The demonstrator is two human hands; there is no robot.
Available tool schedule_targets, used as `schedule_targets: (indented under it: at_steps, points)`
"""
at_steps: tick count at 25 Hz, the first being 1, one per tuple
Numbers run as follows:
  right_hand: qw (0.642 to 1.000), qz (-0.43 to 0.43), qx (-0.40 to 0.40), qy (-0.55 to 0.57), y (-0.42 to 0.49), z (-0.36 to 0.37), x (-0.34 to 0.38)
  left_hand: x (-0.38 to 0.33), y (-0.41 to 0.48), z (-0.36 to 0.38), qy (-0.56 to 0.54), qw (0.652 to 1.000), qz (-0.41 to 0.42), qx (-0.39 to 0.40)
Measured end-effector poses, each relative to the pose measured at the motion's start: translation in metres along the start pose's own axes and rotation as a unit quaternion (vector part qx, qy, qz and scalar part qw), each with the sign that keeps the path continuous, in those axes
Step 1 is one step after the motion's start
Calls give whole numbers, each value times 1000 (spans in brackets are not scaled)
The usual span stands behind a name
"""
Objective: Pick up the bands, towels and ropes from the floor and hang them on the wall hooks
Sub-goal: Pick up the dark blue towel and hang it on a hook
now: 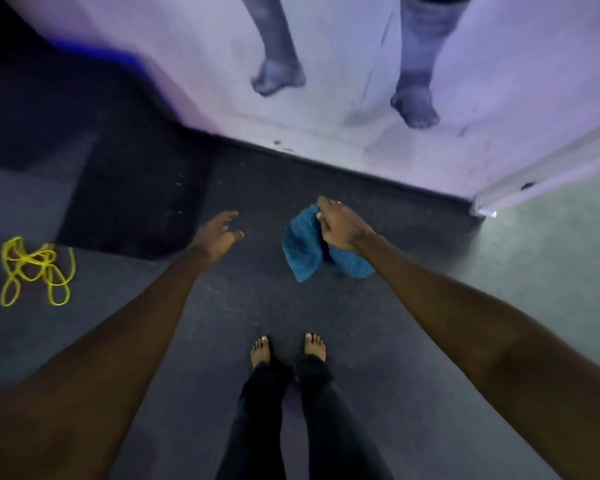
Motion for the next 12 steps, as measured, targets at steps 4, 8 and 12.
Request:
schedule_targets:
  at_steps: [4,8,12]
  points:
    - [998,-67,-3,13,5,-89,129,-9,-95,-108,-21,997,12,-79]
    - [993,-101,7,52,20,-128,261,4,-183,-209,-33,987,29,-153]
    - [980,-151,34,125,41,-130,391,26,-246,-304,-25,973,45,-224]
Point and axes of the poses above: each hand's wrist, its own y-axis towards the middle knuckle, its own z-axis out of the palm, x = y × z, the point moved 5 cm from there along y, towards the middle knuckle, and after that the axes turned 1 degree about -z, right-handed, at the moved point
